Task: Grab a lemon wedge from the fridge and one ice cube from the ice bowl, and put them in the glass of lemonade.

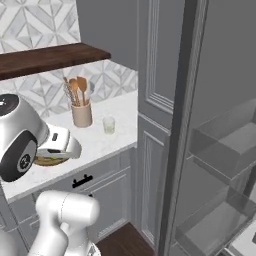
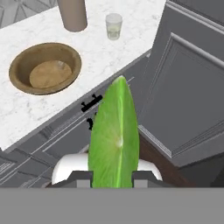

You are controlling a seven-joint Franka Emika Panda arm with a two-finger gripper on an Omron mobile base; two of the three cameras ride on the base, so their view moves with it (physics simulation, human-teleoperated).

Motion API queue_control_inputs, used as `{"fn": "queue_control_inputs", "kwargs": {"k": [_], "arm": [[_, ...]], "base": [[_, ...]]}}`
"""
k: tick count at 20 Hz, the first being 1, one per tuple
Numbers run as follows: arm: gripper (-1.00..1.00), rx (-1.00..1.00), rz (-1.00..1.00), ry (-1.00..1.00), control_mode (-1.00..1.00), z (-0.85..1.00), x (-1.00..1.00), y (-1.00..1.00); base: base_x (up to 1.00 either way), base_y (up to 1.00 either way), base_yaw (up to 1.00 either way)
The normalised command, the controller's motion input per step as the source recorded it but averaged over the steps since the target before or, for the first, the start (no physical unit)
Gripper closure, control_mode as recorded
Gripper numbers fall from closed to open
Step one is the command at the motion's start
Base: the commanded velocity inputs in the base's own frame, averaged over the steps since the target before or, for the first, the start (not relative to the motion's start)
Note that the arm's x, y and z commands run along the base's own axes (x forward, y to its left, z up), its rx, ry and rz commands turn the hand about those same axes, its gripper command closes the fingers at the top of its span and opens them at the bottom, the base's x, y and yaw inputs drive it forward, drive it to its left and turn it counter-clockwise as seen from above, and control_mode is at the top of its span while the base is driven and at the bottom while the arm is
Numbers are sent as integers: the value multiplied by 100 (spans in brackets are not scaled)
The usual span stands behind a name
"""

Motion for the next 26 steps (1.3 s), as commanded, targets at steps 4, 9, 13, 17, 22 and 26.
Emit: {"fn": "queue_control_inputs", "kwargs": {"k": [4, 9, 13, 17, 22, 26], "arm": [[100, 0, 0, 0, 100, 0, 0, 0], [100, 0, 0, 0, 100, 0, 0, 0], [100, 0, 0, 0, 100, 0, 0, 0], [100, 0, 0, 0, 100, 0, 0, 0], [100, 0, 0, 0, -100, 0, 23, 0], [100, 0, 0, -1, -100, 3, 85, 1]], "base": [[93, 21, -12], [75, -2, -1], [14, -3, 0], [0, 0, 0], [11, 0, 0], [0, 0, 0]]}}
